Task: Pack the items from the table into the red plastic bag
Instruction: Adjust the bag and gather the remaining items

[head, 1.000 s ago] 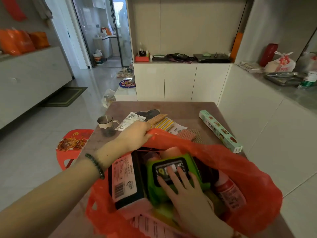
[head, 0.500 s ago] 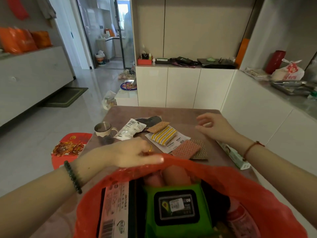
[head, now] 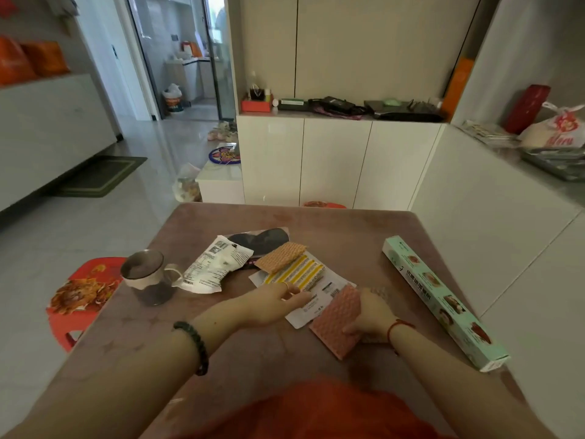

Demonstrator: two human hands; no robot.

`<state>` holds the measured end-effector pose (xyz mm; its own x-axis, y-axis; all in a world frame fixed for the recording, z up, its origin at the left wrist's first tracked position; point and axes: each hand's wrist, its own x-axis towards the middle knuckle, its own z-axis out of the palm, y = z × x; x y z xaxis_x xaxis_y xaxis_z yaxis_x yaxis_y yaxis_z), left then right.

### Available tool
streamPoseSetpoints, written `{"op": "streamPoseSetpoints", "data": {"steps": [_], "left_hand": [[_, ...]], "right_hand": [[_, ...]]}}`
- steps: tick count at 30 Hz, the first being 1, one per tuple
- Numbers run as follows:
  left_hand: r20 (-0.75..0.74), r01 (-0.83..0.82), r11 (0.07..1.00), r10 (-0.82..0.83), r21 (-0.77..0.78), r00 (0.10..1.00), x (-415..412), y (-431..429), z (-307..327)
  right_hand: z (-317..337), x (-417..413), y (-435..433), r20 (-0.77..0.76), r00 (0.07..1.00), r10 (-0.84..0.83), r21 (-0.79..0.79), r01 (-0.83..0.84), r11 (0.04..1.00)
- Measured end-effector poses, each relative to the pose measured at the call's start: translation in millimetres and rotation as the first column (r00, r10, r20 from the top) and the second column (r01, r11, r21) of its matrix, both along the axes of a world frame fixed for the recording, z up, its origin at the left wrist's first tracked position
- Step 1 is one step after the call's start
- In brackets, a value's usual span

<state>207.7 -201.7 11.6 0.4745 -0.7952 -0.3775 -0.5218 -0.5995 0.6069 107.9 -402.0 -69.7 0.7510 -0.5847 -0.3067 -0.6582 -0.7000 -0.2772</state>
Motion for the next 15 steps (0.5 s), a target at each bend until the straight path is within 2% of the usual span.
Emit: {"op": "streamPoseSetpoints", "data": {"steps": [2,5,6,8,9,11,13,15], "left_hand": [[-0.082,-0.014,1.000,0.012,-0.023,0.997,-0.8,-13.1,-14.6],[-0.203,-0.065,0.995,0.049,-0.073,0.978,-4.0,-26.2,-32.3],[-0.271,-0.119,0.989,0.092,-0.087,0.958,-4.4,-29.1,-37.4],[-0.391,-0.243,0.962,0.178,-0.123,0.903,-5.3,-32.9,-43.0],[-0.449,-0.305,0.942,0.216,-0.137,0.867,-4.7,-33.2,-45.3],[-0.539,-0.431,0.892,0.300,-0.134,0.787,-1.0,-31.1,-50.6],[-0.605,-0.537,0.834,0.363,-0.129,0.709,5.4,-25.4,-55.8],[-0.680,-0.630,0.768,0.403,-0.112,0.612,10.3,-18.6,-56.8]], "right_hand": [[8.7,0.6,-5.1,0.079,0.997,-0.001,0.145,-0.010,0.989],[44.9,-2.2,3.5,0.215,0.971,0.102,0.404,-0.184,0.896],[54.9,-1.7,7.2,0.259,0.957,0.132,0.448,-0.240,0.861],[63.8,2.3,7.7,0.373,0.925,0.076,0.489,-0.266,0.831],[61.2,4.7,1.2,0.433,0.901,-0.040,0.519,-0.213,0.828],[42.7,7.8,-19.3,0.433,0.827,-0.360,0.552,0.073,0.831],[16.9,0.9,-32.2,0.252,0.866,-0.433,0.332,0.343,0.879],[-9.3,-11.2,-31.4,0.062,0.905,-0.421,0.158,0.408,0.899]]}}
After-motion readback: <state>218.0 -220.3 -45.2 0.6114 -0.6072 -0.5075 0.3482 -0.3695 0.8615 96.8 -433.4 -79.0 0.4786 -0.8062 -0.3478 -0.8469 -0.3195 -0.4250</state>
